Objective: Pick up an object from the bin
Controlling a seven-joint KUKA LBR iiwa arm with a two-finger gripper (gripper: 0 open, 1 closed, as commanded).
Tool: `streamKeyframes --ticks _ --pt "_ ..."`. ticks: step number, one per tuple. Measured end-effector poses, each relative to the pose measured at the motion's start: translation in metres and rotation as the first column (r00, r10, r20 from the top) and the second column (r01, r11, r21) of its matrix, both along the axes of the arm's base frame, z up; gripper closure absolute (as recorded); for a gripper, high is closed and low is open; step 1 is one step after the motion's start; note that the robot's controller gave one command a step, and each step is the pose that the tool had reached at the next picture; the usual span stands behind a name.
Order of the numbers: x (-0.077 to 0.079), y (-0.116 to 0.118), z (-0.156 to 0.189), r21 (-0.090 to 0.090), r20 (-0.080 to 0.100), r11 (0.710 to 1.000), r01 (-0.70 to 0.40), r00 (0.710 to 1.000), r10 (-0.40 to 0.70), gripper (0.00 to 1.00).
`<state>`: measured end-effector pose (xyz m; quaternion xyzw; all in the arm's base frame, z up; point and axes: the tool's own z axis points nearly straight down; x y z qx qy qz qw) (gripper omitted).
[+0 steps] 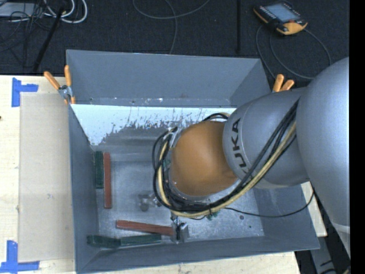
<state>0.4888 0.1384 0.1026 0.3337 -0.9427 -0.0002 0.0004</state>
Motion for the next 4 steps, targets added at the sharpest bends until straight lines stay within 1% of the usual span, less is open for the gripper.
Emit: streamKeyframes --ticks 1,2,3,4 --pt "0.0 0.0 0.0 0.0 0.0 1.0 0.0 1.0 0.0 0.0" --pt "-0.012 0.001 -0.032 0.001 0.004 0.982 0.188 0.982 -0.188 1.0" --pt "-0.009 0.003 -0.031 0.004 0.01 0.983 0.186 0.983 -0.186 0.0" --pt "-0.012 0.001 -0.032 0.0 0.003 0.983 0.185 0.983 -0.185 1.0"
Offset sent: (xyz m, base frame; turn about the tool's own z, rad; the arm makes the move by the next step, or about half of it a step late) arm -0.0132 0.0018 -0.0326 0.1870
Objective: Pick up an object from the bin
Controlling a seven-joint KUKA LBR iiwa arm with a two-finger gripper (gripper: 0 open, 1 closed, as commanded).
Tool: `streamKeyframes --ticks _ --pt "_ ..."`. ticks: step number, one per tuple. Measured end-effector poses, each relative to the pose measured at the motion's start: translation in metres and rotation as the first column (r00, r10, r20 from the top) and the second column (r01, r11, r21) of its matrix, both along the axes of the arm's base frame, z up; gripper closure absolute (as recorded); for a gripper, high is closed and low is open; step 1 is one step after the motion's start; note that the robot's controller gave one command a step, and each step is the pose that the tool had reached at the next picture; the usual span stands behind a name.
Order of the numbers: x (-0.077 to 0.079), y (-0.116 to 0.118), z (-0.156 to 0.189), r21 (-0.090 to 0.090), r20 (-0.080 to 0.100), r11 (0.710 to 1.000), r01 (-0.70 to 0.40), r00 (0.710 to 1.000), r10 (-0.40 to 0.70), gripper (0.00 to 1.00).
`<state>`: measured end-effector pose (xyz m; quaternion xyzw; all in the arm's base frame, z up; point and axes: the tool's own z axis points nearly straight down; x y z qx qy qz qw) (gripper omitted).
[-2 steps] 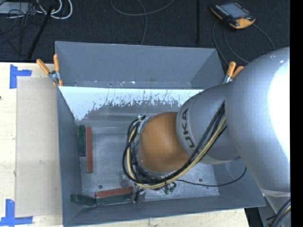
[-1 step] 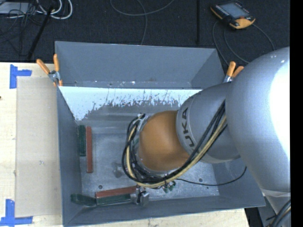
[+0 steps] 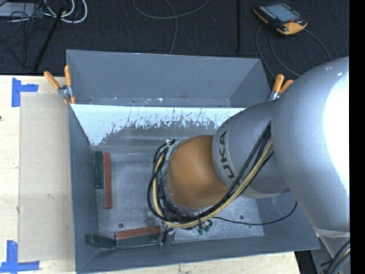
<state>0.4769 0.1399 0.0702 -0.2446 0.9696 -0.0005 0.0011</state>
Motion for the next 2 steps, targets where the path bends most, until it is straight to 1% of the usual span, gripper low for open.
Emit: streamKeyframes --ticks 1,2 --pt "0.0 0.0 0.0 0.0 0.0 1.0 -0.001 1.0 0.001 1.0" --pt "0.048 -0.002 0.148 0.001 -0.001 1.0 -0.008 1.0 0.008 1.0"
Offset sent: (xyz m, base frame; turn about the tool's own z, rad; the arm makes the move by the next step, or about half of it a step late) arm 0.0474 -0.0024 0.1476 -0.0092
